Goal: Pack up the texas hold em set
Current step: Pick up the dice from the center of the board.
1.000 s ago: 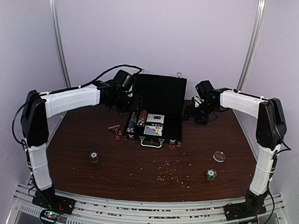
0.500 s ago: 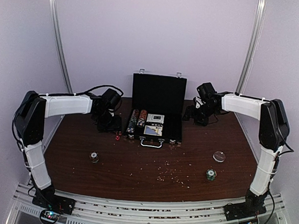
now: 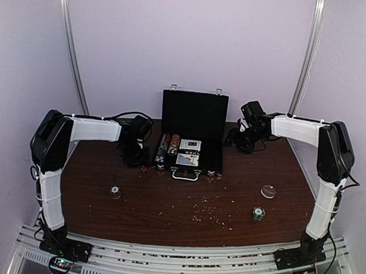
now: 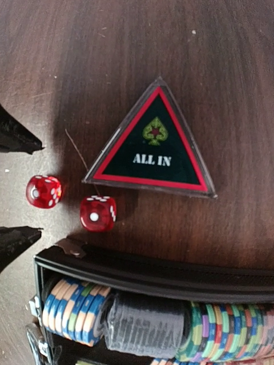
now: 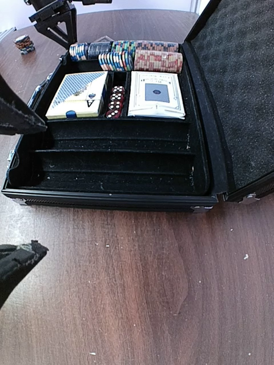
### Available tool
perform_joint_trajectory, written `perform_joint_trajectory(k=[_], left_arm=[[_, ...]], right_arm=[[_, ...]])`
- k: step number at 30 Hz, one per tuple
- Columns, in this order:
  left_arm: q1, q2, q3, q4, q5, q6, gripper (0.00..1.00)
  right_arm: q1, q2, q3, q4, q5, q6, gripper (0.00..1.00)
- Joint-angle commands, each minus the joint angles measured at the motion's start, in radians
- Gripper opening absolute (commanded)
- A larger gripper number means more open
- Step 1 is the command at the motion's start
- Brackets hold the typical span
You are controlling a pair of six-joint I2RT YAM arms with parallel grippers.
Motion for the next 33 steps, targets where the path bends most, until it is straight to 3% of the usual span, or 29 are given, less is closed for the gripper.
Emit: perform_joint_trajectory(k=[1, 11, 24, 27, 33], left_arm=[[0.000, 0.023, 0.032, 0.020, 0.006, 0.025, 0.40], [0.001, 0.058, 0.041, 0.021, 0.018, 0.030, 0.24], [0.001, 0.090, 0.069, 0.021, 0.005, 0.040, 0.23], [0.001, 0.091, 0.072, 0.021, -0.001, 0.043, 0.29], [0.000, 0.099, 0.079, 0.021, -0.011, 0.057, 0.29]], right_arm=[[-0.005, -0.003, 0.011, 0.004, 0.012, 0.000, 0.63], [-0.006, 0.009, 0.030, -0.018, 0.005, -0.013, 0.59], [-0.006, 0.021, 0.062, -0.050, -0.004, -0.036, 0.59], [-0.005, 0.025, 0.067, -0.056, -0.004, -0.043, 0.59], [-0.006, 0.033, 0.075, -0.061, -0.012, -0.051, 0.59]])
